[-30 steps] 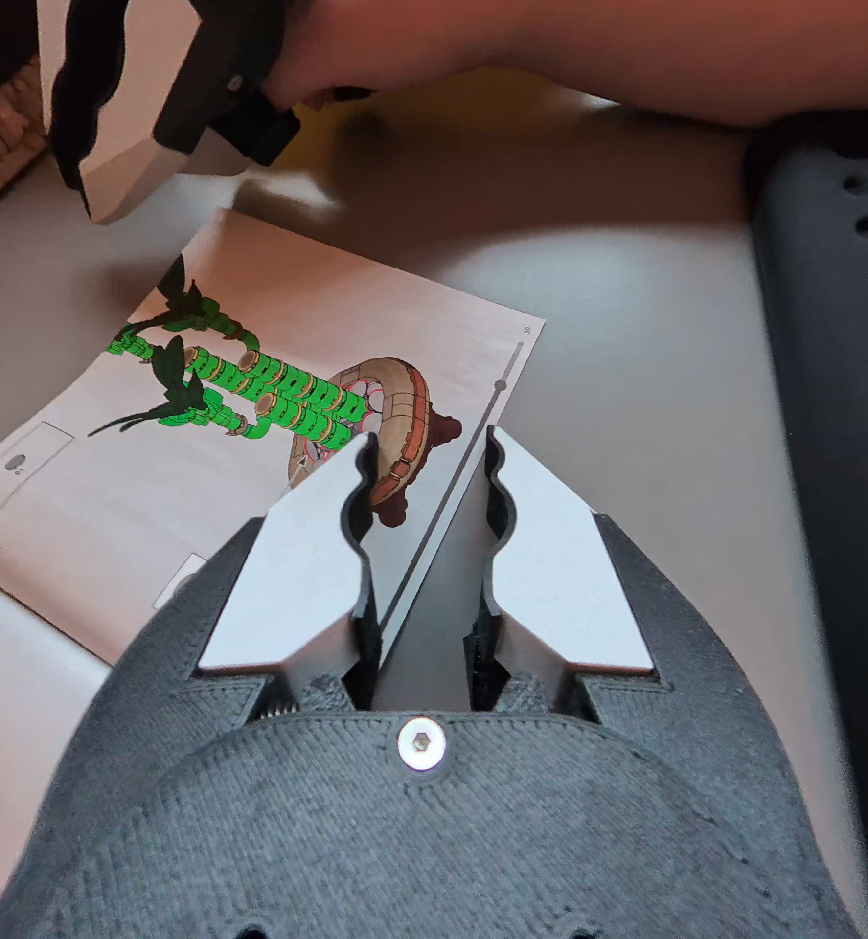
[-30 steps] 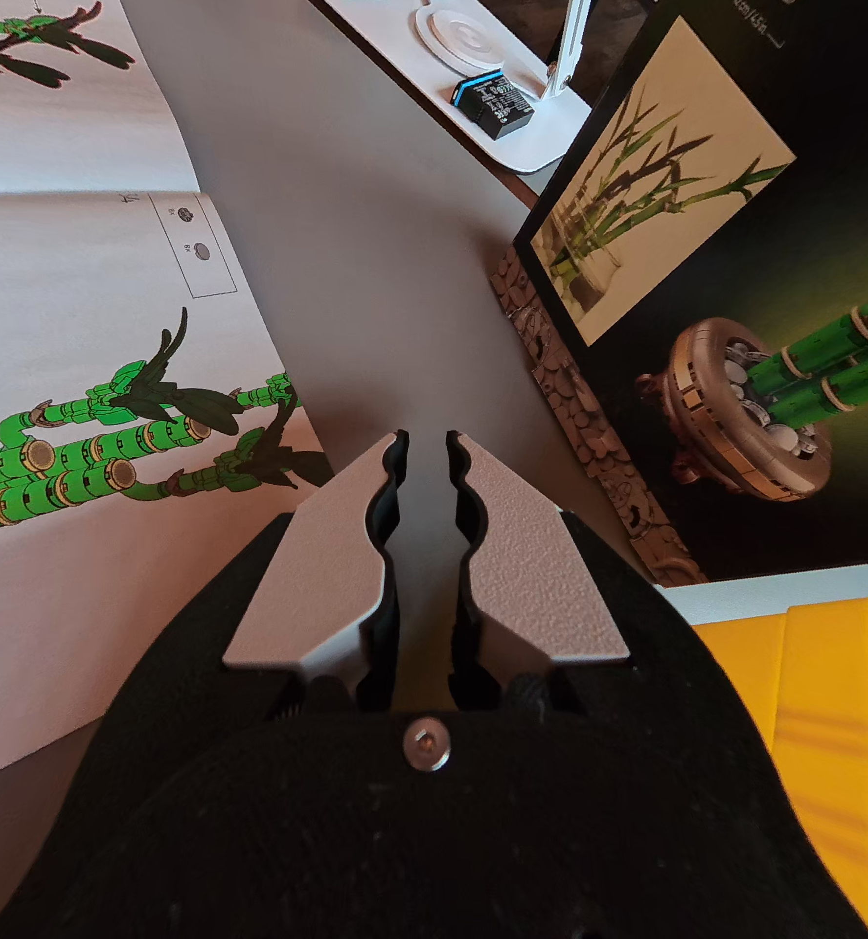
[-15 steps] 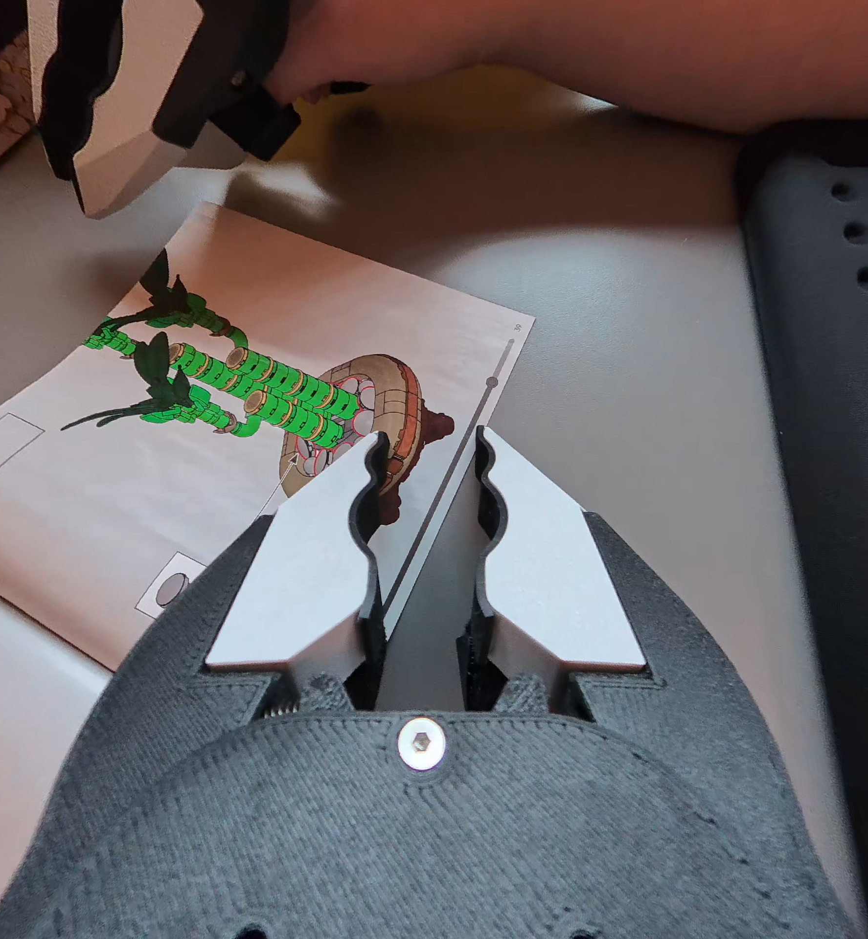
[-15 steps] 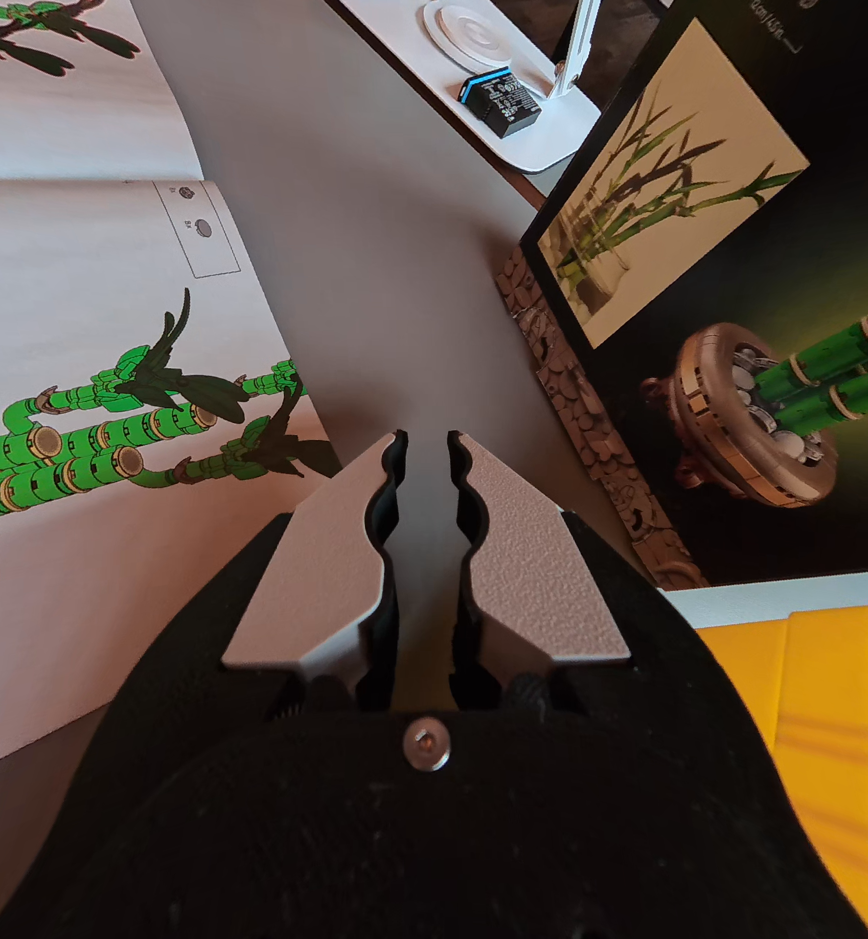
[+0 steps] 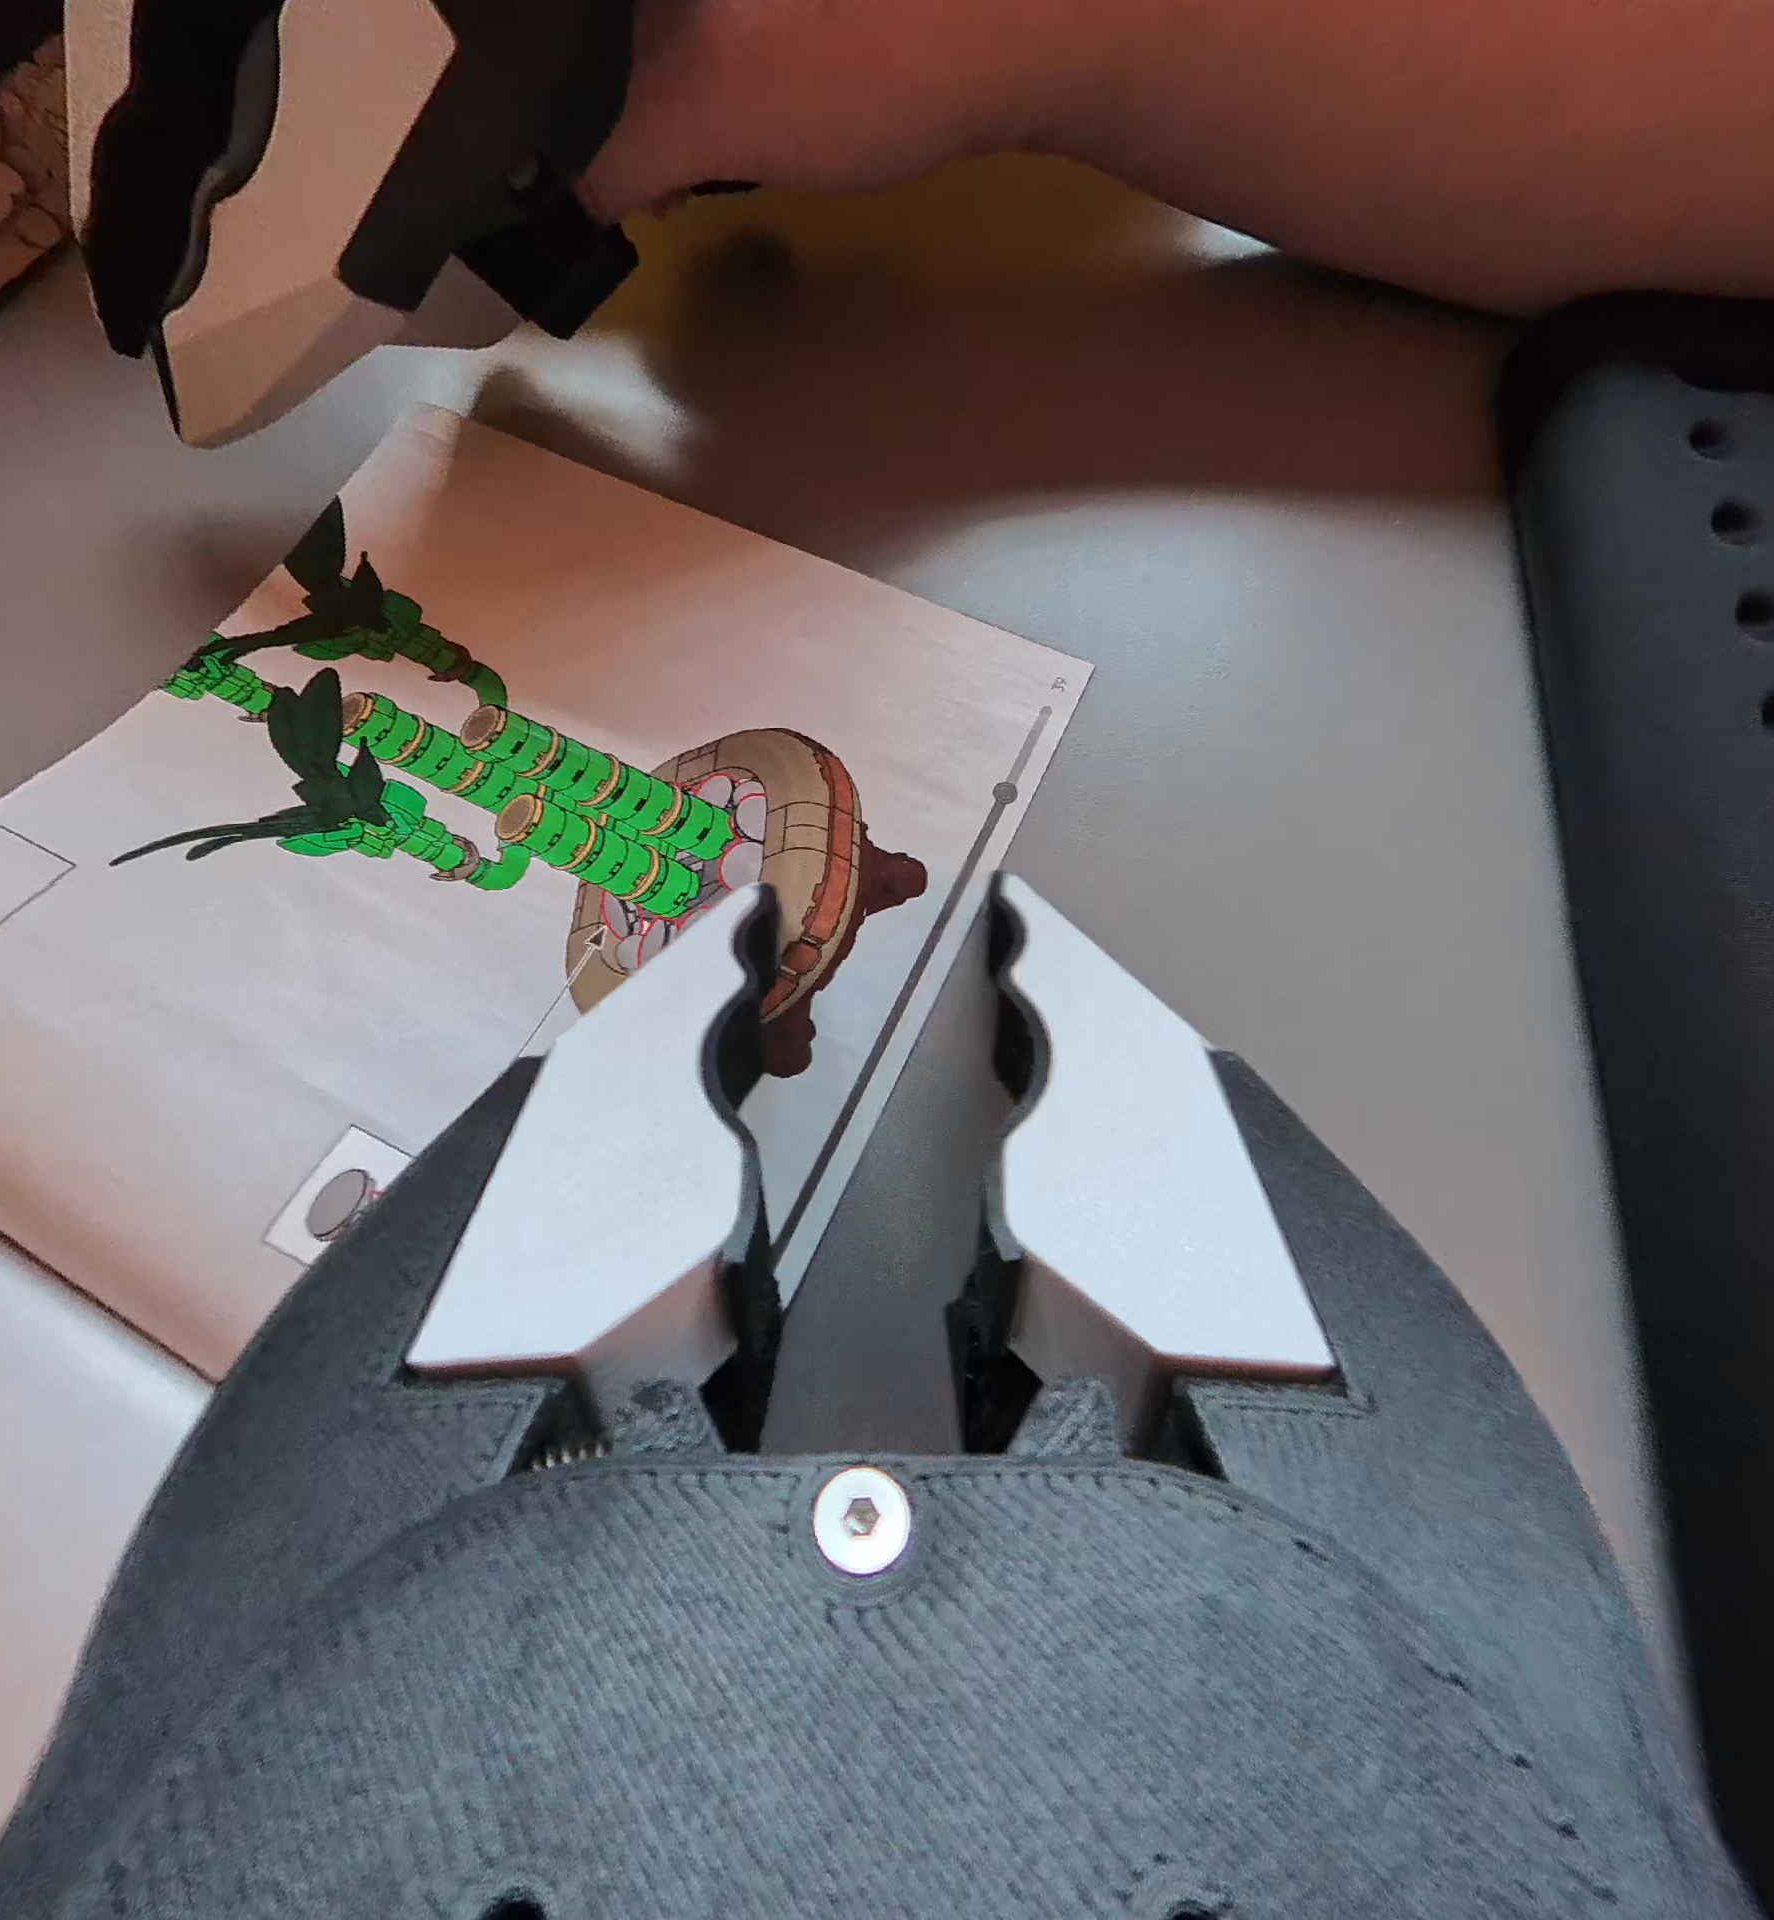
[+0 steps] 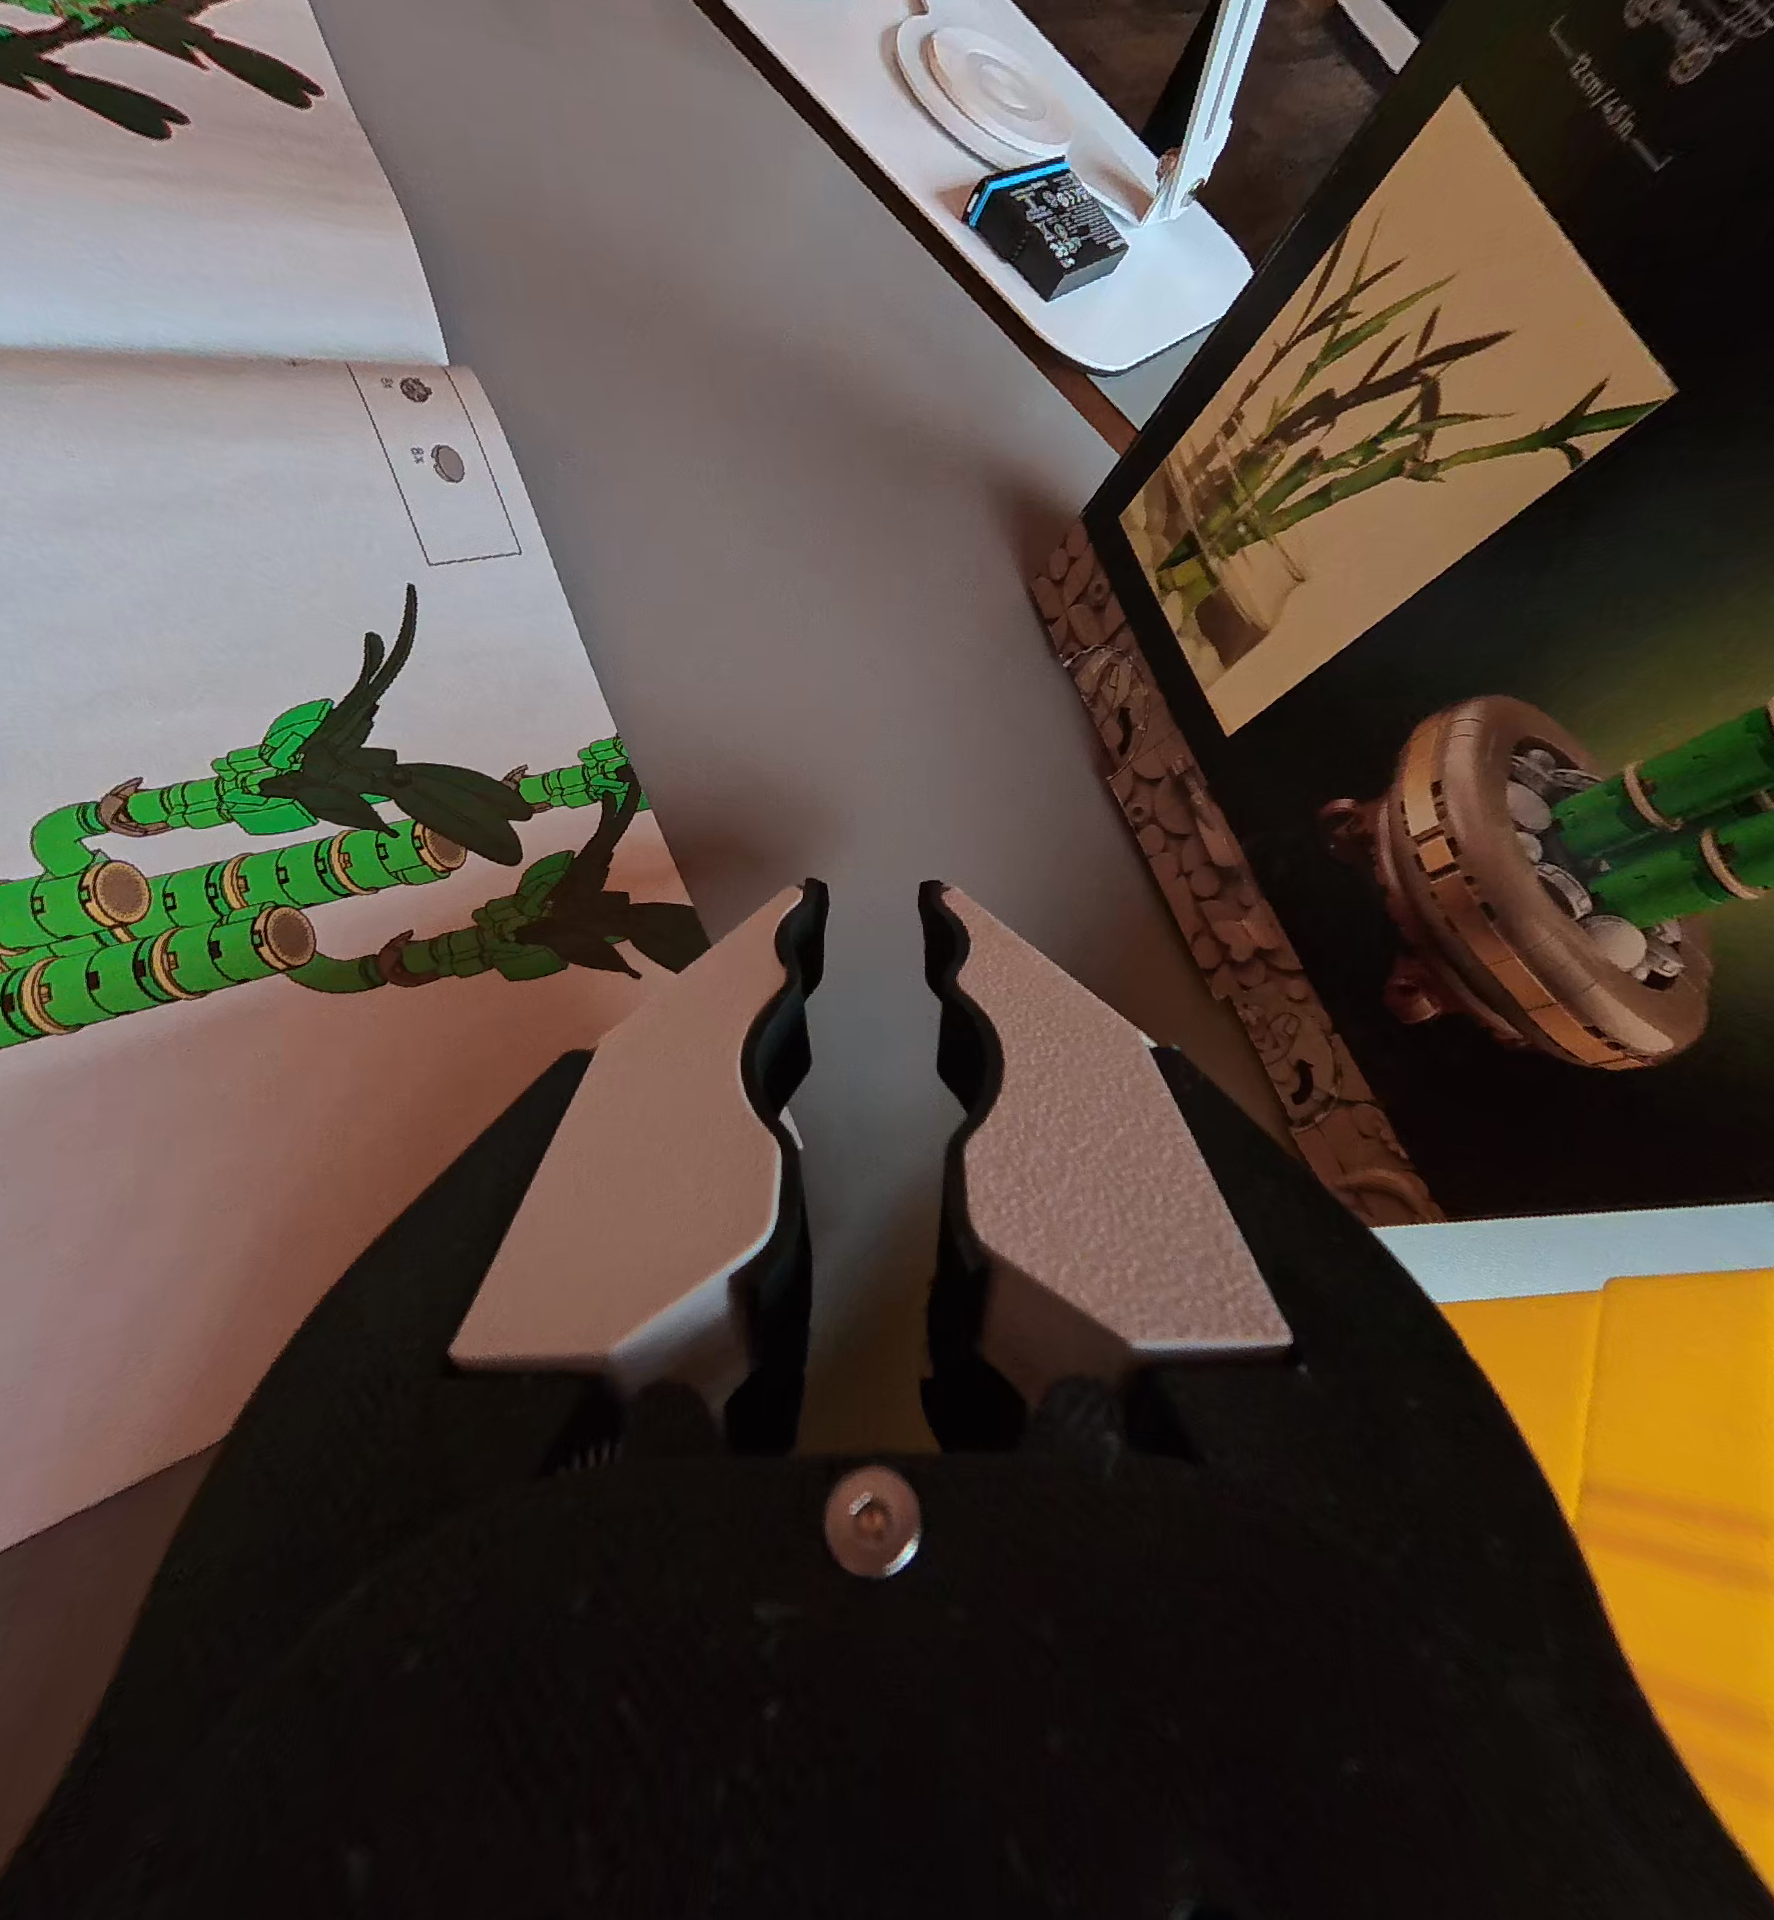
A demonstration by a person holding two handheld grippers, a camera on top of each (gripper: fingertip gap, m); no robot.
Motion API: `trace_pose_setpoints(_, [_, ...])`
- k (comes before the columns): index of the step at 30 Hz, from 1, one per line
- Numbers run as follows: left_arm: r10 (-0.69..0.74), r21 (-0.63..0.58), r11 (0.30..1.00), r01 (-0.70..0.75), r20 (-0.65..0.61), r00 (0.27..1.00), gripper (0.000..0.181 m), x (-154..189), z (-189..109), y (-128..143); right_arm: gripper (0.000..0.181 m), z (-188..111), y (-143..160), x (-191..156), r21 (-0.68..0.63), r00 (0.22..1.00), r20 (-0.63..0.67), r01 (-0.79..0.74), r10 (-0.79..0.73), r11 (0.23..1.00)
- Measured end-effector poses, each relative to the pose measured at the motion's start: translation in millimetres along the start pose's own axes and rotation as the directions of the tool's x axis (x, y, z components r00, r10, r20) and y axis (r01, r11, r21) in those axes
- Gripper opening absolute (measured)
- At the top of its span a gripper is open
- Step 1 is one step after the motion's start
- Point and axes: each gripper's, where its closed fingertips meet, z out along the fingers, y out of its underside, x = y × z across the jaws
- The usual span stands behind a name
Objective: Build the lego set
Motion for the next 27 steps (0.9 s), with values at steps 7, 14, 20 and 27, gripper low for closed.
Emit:
trace_pose_setpoints(7, [0.031, 0.023, 0.999, -0.031, 0.017, 0.999, 0.062, 23.1, 18.6, -31.1, 0.018, -1.1, 0.0, 3.1, 0.004, 1.000, -0.008, -0.007, 0.007, 1.000])
trace_pose_setpoints(14, [0.189, -0.061, 0.981, -0.186, 0.044, 0.981, 0.050, 29.1, 36.7, -35.1, 0.019, -2.4, -1.2, 3.8, 0.004, 1.000, -0.013, 0.001, -0.001, 1.000])
trace_pose_setpoints(20, [0.110, -0.039, 0.993, -0.110, -0.008, 0.994, 0.025, 29.0, 35.6, -30.2, 0.019, -2.5, -1.1, 4.2, 0.003, 1.000, -0.015, 0.001, -0.001, 1.000])
trace_pose_setpoints(27, [0.060, -0.009, 0.998, -0.060, -0.028, 0.998, 0.015, 27.6, 35.9, -29.8, 0.019, -2.4, -1.0, 3.8, 0.001, 1.000, -0.015, 0.005, -0.005, 1.000])
